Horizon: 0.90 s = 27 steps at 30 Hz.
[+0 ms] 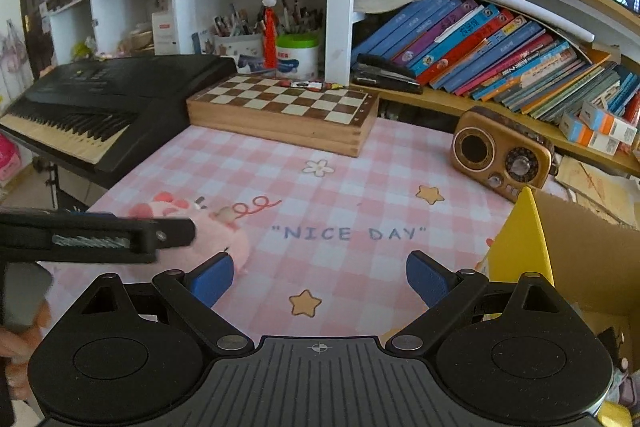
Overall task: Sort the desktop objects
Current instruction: 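Move the left tool toward the pink plush pig while the right tool approaches the white plug, then close the left gripper on the pink pig while the right gripper grasps the white plug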
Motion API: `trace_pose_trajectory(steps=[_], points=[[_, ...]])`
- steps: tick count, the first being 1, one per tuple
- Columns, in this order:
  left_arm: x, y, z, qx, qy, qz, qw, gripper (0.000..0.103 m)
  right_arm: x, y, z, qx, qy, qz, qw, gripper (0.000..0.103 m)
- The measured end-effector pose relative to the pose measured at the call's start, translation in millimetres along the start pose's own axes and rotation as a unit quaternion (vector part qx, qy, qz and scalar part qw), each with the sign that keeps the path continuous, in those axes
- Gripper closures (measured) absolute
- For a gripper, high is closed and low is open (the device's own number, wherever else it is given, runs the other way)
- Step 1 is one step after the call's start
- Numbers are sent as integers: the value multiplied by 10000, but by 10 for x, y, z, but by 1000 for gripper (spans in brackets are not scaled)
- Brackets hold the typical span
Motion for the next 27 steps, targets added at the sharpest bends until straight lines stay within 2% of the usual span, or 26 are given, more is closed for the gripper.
trace_pose_trajectory(steps=[2, 3, 6, 8, 9, 16, 21, 27], points=[[35, -19, 109, 18, 177, 30, 9998, 15, -18, -7, 21, -7, 8, 16, 10000, 8], [47, -17, 146, -29, 230, 76, 9997, 17, -22, -8, 23, -13, 12, 17, 10000, 8], [56, 12, 159, 25, 176, -9, 9998, 27, -28, 2, 29, -58, 27, -3, 10000, 8], [54, 44, 114, 61, 187, -72, 9998, 38, -29, 14, 48, -94, 60, -26, 9999, 8], [59, 57, 81, 87, 194, -124, 9997, 40, -30, 25, 57, -108, 73, -33, 9999, 8], [238, 346, -443, -76, 126, -560, 9983, 41, -72, 214, 186, -424, 157, -60, 9990, 8], [492, 692, -845, -572, 127, -1132, 9919, 41, -56, 469, 382, -754, 316, -187, 9965, 8], [644, 944, -1171, -1093, -10, -1553, 9818, 41, 58, 862, 733, -1162, 657, -204, 9908, 8]])
Point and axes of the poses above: each gripper's, at about its wrist camera, not at the fingertips, and z roughly the way its jaws point, y to its left, x to its underside, the point moved 9 cm from there along z, roughly the way its jaws point, and after that the axes turned 10 degrees about z, right-handed, at the moved point
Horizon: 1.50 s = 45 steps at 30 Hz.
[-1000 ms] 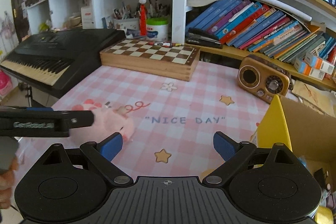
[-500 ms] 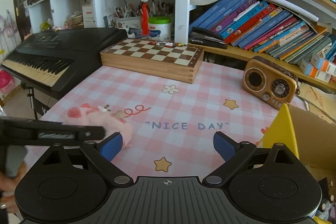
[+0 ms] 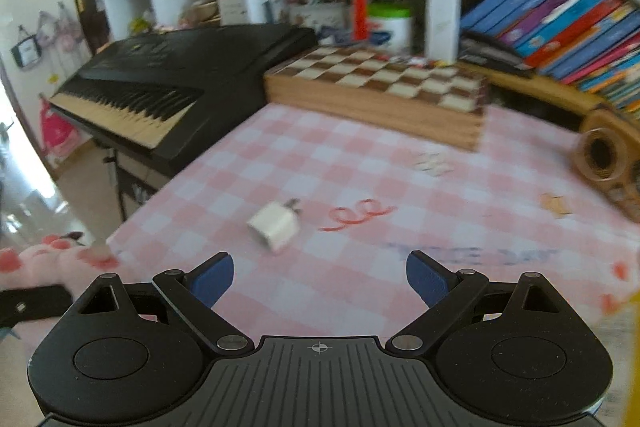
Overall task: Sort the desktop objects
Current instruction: 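Close the left gripper on the pink pig while the right gripper grasps the white plug, then lift and carry the pink pig and white plug over the yellow box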
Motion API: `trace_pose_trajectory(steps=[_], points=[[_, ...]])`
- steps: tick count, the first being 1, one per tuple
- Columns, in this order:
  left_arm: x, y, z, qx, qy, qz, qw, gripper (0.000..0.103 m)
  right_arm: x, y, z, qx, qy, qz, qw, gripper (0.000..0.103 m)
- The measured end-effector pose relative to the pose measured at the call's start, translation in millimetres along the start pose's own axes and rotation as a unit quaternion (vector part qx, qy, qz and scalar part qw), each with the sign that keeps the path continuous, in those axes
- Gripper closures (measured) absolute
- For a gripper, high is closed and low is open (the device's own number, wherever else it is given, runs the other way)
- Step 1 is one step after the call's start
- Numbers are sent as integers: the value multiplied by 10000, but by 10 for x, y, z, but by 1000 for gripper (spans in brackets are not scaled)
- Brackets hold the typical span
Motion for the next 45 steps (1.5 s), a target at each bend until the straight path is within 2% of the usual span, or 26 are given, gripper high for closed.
trace_pose_trajectory(steps=[7, 11, 13, 14, 16, 23, 28, 34, 45], points=[[8, 129, -154, -274, -84, -91, 9995, 41, -66, 222, 414, -63, -123, -264, 9996, 10], [20, 162, -193, -329, -100, -108, 9994, 41, -56, 203, 571, 59, -75, -408, 9991, 22], [28, 167, -208, -330, -101, -102, 9994, 41, -37, 187, 614, 96, -25, -452, 9989, 43], [31, 171, -212, -326, -101, -96, 9994, 41, -38, 180, 609, 129, -95, -518, 9985, 47], [34, 171, -221, -316, -111, -92, 9994, 41, -31, 195, 593, 22, -129, -584, 9982, 67], [1, 94, -245, -137, -189, 8, 9997, 41, -33, 126, 352, 112, -353, -500, 9981, 67], [-27, 13, -257, 48, -247, 122, 9996, 41, 31, 78, 92, 135, -315, -407, 9986, 67], [-37, -66, -318, 289, -298, 249, 9988, 41, 190, 31, -345, 156, -187, -278, 9993, 67], [-5, -325, -516, 872, -419, 670, 9931, 41, 458, -28, -1183, 304, -456, 206, 9983, 67]])
Point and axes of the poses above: each gripper's, at about its wrist camera, not at the fingertips, and z roughly the way its jaws point, y to its left, x to its underside, the point moved 9 cm from there along z, roughly the way its jaws point, and after that the axes turned 10 degrees about z, right-handed, at the moved point
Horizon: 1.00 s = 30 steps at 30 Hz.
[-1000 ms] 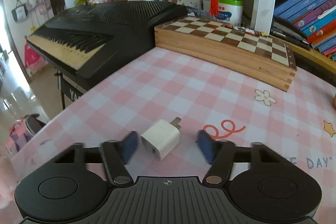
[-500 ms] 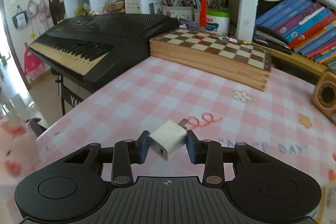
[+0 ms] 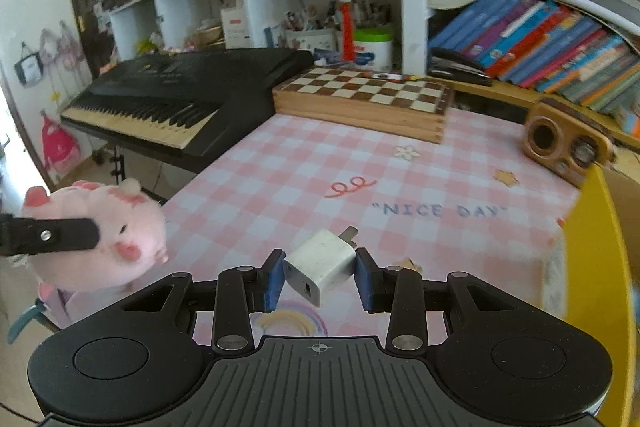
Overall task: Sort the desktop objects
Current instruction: 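Lift and carry the pink pig and white plug over the yellow box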
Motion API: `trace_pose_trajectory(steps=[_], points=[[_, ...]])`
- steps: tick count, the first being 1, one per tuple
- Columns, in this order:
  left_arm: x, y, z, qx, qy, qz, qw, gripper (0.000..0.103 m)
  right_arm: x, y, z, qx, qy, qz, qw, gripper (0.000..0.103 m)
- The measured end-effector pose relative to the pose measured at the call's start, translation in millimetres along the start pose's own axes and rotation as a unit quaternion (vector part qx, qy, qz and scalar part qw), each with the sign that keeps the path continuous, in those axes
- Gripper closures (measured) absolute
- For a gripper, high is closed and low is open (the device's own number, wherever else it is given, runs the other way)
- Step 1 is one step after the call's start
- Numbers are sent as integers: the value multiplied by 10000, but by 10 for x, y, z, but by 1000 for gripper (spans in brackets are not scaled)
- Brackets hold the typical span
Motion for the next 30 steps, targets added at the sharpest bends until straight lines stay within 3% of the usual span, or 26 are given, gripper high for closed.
trace_pose_trajectory(steps=[14, 30], points=[[351, -224, -393, 719, 29, 162, 9973, 41, 443, 45, -734, 361, -195, 336, 9986, 67], [876, -362, -948, 1244, 185, 619, 9901, 41, 1173, 232, -1387, 774, -179, 719, 9942, 67]])
Point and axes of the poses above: each gripper's, at about its wrist camera, not at the fingertips, and z roughly the way its jaws point, y to its left, x to its underside, the point moved 9 cm from there along z, roughly the way its jaws point, and after that the axes turned 10 degrees about z, right-handed, at the moved point
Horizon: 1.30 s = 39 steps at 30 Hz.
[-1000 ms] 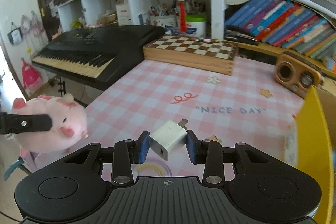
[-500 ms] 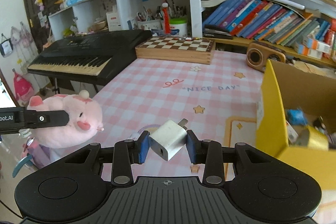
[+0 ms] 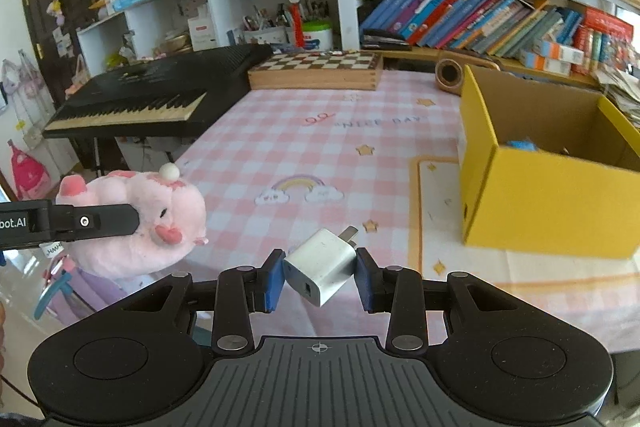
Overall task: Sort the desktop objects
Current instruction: 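Lift and carry the pink pig and white plug over the yellow box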
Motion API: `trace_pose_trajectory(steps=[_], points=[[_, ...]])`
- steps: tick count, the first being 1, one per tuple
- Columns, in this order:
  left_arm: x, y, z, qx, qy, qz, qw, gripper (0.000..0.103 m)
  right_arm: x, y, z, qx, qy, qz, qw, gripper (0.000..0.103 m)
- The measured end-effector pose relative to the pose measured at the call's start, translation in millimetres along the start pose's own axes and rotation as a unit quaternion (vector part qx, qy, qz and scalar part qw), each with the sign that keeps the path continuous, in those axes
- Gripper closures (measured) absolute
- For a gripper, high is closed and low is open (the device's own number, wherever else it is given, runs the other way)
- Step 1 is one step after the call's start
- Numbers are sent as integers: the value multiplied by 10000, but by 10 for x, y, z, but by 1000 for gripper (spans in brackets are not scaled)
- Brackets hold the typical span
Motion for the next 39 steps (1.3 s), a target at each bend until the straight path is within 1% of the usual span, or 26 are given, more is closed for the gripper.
trace_pose_trajectory(steps=[5, 9, 15, 23, 32, 39], points=[[93, -169, 15, 265, 104, 146, 9995, 41, 174, -123, -182, 234, 6, 151, 9996, 67], [147, -326, 61, 504, 231, 295, 9980, 41, 252, -295, -312, 503, -38, 425, 9978, 67], [169, -588, 125, 864, 347, 628, 9937, 41, 317, -508, -464, 825, -93, 734, 9938, 67], [203, -907, 255, 1296, 486, 842, 9868, 41, 419, -740, -647, 1195, -130, 940, 9883, 67], [261, -1246, 397, 1592, 638, 1082, 9792, 41, 485, -1032, -777, 1464, -153, 1215, 9816, 67], [259, -1438, 498, 1650, 696, 1201, 9765, 41, 464, -1237, -785, 1522, -144, 1355, 9789, 67]])
Point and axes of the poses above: each gripper's, at about its wrist camera, not at the fingertips, and z roughly the way its jaws point, y to its left, x to its underside, the point moved 9 cm from there along z, roughly the way its jaws point, and after that the axes turned 10 degrees about z, right-handed, at the moved point
